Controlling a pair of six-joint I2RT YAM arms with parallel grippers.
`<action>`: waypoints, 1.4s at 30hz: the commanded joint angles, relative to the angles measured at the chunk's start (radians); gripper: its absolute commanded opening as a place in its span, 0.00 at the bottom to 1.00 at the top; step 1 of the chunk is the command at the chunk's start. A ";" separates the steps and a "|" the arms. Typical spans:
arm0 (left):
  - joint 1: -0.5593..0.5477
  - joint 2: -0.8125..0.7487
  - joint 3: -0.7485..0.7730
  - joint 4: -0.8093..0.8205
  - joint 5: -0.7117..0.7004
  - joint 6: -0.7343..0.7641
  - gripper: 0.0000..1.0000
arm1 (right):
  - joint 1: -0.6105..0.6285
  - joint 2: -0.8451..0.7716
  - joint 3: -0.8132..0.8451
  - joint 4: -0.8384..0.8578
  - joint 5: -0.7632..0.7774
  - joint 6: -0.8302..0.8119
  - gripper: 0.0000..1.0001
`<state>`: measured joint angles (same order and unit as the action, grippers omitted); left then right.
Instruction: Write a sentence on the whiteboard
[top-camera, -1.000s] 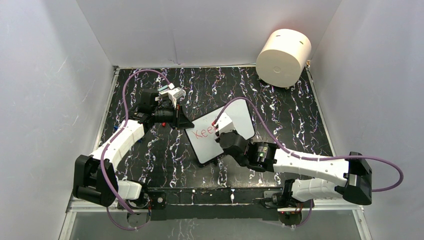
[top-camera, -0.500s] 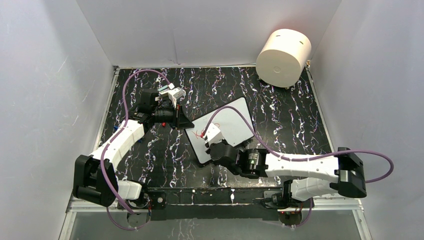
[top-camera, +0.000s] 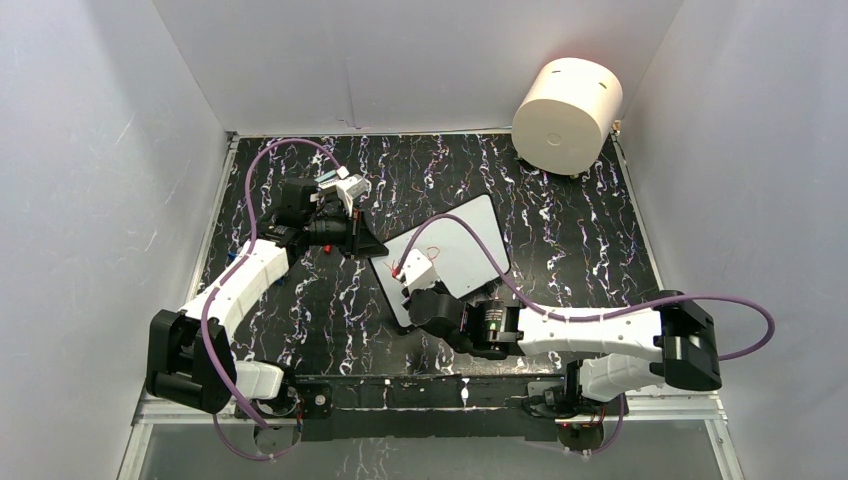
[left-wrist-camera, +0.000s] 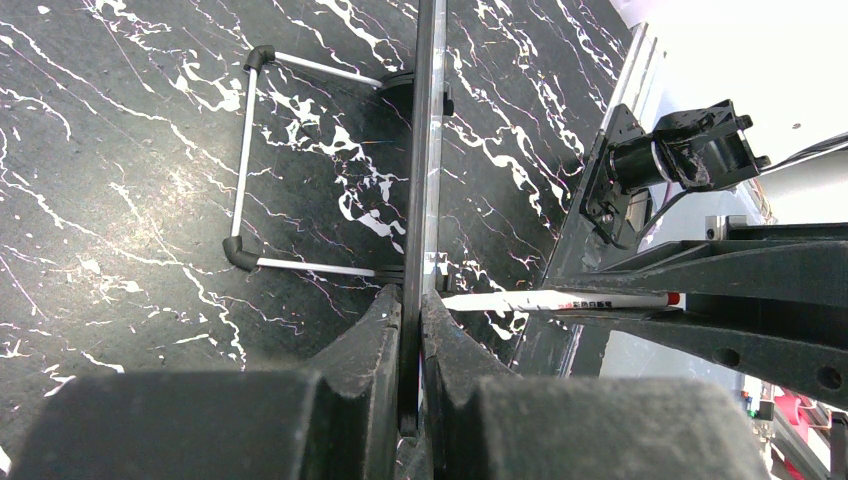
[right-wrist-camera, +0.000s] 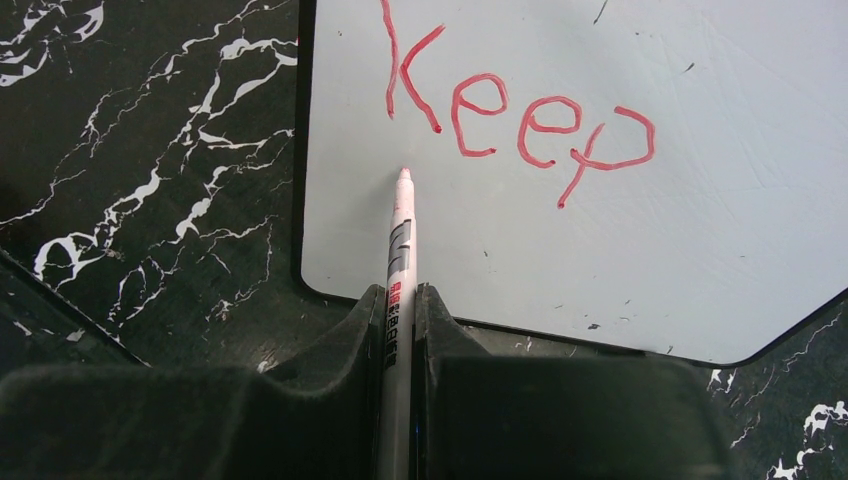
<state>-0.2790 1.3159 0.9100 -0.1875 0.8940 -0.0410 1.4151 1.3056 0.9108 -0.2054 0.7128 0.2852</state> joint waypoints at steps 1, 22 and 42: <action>-0.011 0.026 -0.014 -0.078 -0.106 0.036 0.00 | 0.007 0.014 0.057 0.043 0.041 0.009 0.00; -0.011 0.025 -0.011 -0.076 -0.103 0.036 0.00 | 0.008 0.070 0.095 -0.046 0.038 0.048 0.00; -0.012 0.025 -0.010 -0.074 -0.097 0.036 0.00 | 0.008 0.110 0.125 -0.191 -0.051 0.117 0.00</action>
<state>-0.2790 1.3159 0.9100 -0.1879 0.8944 -0.0387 1.4235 1.4090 0.9878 -0.3847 0.6621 0.3836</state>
